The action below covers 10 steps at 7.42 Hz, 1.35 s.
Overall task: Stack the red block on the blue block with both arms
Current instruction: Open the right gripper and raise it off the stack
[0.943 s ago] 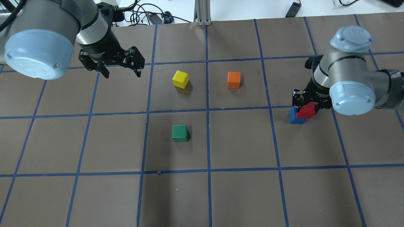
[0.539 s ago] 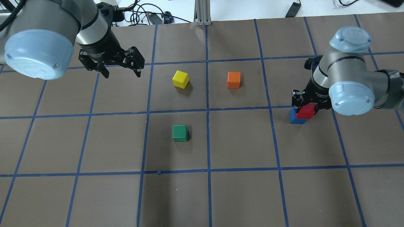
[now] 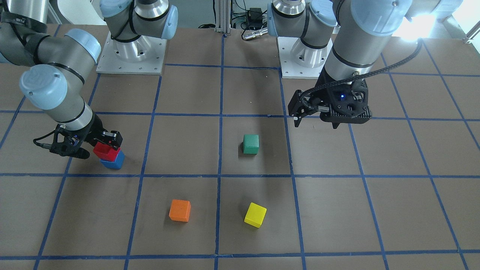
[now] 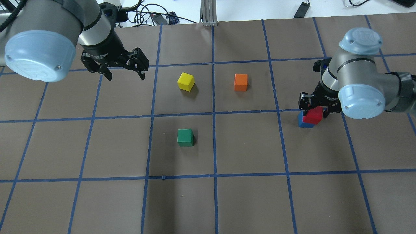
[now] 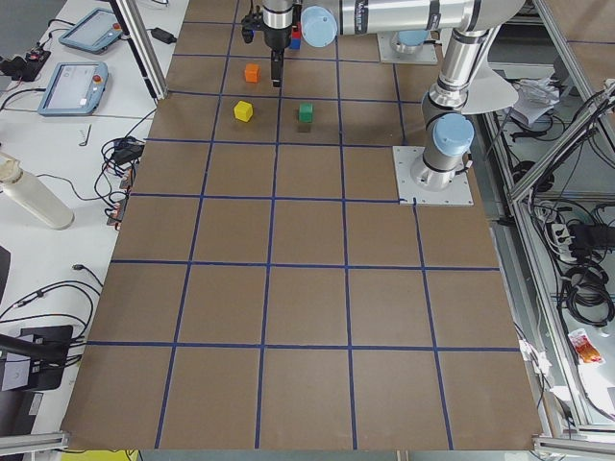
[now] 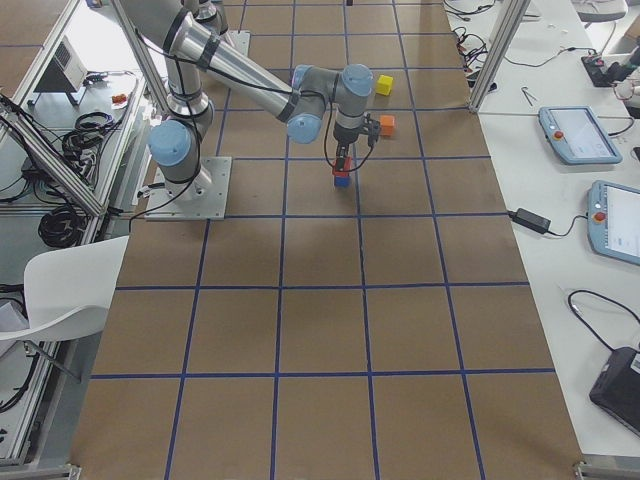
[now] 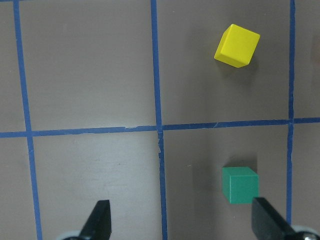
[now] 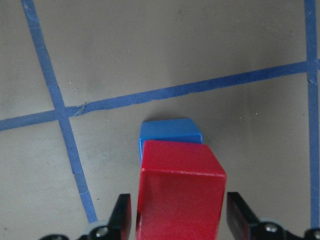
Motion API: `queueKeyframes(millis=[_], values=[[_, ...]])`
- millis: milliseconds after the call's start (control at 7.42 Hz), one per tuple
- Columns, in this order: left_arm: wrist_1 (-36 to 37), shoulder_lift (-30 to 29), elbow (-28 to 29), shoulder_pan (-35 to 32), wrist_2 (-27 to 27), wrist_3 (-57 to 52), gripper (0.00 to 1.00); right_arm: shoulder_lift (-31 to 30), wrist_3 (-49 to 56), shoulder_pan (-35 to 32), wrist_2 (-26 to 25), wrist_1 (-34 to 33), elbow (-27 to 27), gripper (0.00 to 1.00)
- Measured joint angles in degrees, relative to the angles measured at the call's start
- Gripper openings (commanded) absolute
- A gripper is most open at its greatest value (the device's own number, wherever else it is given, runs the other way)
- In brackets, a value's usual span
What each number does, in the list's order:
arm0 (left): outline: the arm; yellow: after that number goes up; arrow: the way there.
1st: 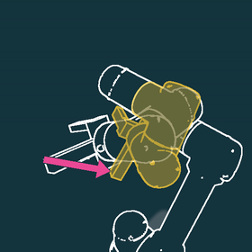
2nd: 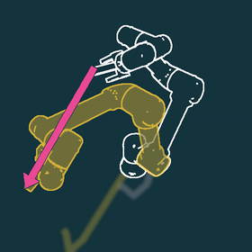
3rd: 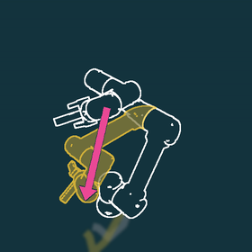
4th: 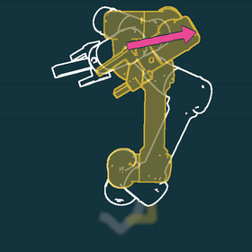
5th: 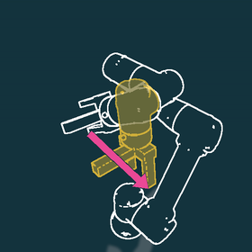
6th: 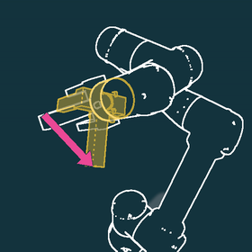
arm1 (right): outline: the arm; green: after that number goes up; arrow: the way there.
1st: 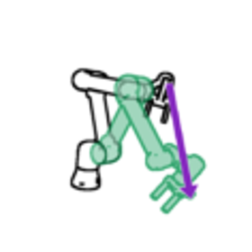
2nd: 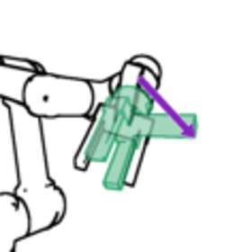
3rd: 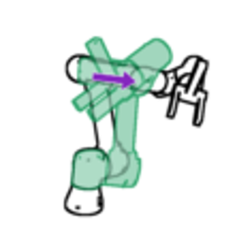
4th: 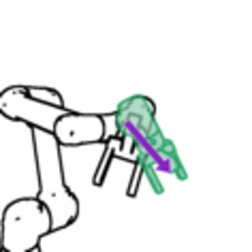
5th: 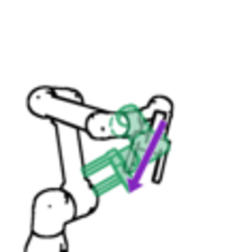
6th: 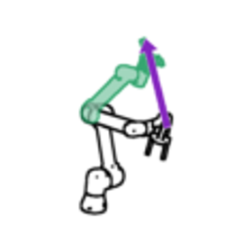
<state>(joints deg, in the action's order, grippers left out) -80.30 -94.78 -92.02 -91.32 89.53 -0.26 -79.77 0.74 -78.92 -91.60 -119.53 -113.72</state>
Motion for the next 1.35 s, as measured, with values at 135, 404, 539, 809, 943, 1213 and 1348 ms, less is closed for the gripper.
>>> queueKeyframes(millis=[135,404,539,809,943,1213,1348], values=[[0.0,0.0,0.0,0.0,0.0,0.0,1.00,-0.2,0.0,0.0,0.0,0.0,0.3,0.81],[0.0,0.0,0.1,0.0,0.1,0.0,1.00,-0.9,0.2,-0.2,-0.1,2.5,4.9,0.88],[0.0,0.1,0.1,0.0,0.3,-0.1,1.00,-1.0,0.5,-0.2,-0.2,7.7,10.3,0.88],[-0.3,1.0,0.2,0.0,0.6,-0.2,1.00,-1.3,-0.9,-0.6,2.6,18.8,21.0,0.97],[-0.4,1.6,0.3,0.0,0.7,-0.2,1.00,-2.3,-2.8,-1.9,4.3,21.4,23.2,0.98],[-0.6,2.4,0.5,-0.1,0.8,-0.2,1.00,-6.6,-4.7,-5.4,2.4,23.0,23.4,1.00],[-0.6,2.6,0.5,-0.2,0.8,-0.1,1.00,-7.8,-5.1,-6.5,2.0,22.6,21.8,1.00]])
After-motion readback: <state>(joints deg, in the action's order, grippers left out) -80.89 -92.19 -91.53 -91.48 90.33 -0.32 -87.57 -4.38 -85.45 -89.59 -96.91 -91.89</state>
